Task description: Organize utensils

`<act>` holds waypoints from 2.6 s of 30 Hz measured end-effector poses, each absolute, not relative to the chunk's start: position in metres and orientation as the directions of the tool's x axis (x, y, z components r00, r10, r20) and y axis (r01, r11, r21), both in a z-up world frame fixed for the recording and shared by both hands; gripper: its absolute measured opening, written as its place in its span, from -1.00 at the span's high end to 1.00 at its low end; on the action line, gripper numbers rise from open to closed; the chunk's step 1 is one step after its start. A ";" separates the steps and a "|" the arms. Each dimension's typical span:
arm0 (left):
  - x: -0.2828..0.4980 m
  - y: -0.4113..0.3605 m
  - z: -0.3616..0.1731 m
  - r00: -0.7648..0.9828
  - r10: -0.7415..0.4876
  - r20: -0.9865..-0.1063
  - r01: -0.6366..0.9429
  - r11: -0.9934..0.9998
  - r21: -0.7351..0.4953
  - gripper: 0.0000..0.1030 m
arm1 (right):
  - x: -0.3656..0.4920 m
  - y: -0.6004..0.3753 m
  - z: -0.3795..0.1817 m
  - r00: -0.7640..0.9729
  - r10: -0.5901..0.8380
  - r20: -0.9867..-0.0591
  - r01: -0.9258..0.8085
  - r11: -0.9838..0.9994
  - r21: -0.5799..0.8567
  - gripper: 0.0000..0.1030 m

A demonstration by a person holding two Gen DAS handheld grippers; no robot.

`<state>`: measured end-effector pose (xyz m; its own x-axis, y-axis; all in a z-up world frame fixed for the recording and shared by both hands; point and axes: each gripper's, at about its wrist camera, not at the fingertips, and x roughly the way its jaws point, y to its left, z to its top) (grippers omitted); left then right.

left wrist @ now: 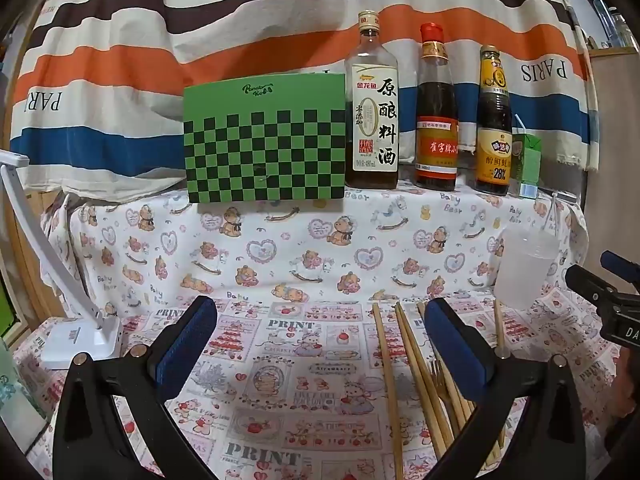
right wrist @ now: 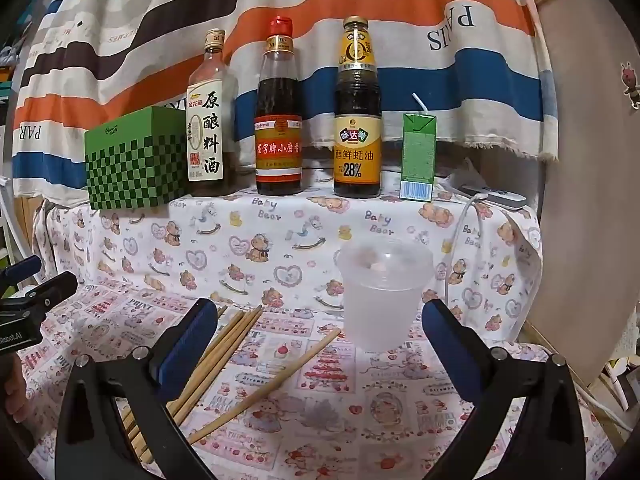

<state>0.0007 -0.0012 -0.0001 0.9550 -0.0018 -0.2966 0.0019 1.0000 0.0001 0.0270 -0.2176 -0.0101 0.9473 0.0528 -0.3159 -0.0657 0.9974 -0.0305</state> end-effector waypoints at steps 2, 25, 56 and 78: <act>0.000 -0.001 0.000 0.955 -0.002 -0.296 0.003 1.000 0.000 -1.00 | 0.021 -0.227 -0.009 0.948 0.053 -0.314 -0.065 0.998 -0.027 -1.00; -0.001 -0.001 0.001 0.956 -0.001 -0.294 0.000 1.000 -0.003 -1.00 | 0.002 -0.250 -0.007 0.949 0.049 -0.310 -0.060 0.998 -0.025 -1.00; 0.000 0.000 0.000 0.955 0.003 -0.295 -0.003 1.000 0.000 -1.00 | 0.002 -0.253 -0.008 0.950 0.034 -0.311 -0.044 0.999 -0.025 -1.00; 0.000 0.000 0.000 0.955 0.003 -0.296 -0.003 1.000 0.002 -1.00 | 0.002 -0.254 -0.008 0.950 0.033 -0.311 -0.042 0.999 -0.024 -1.00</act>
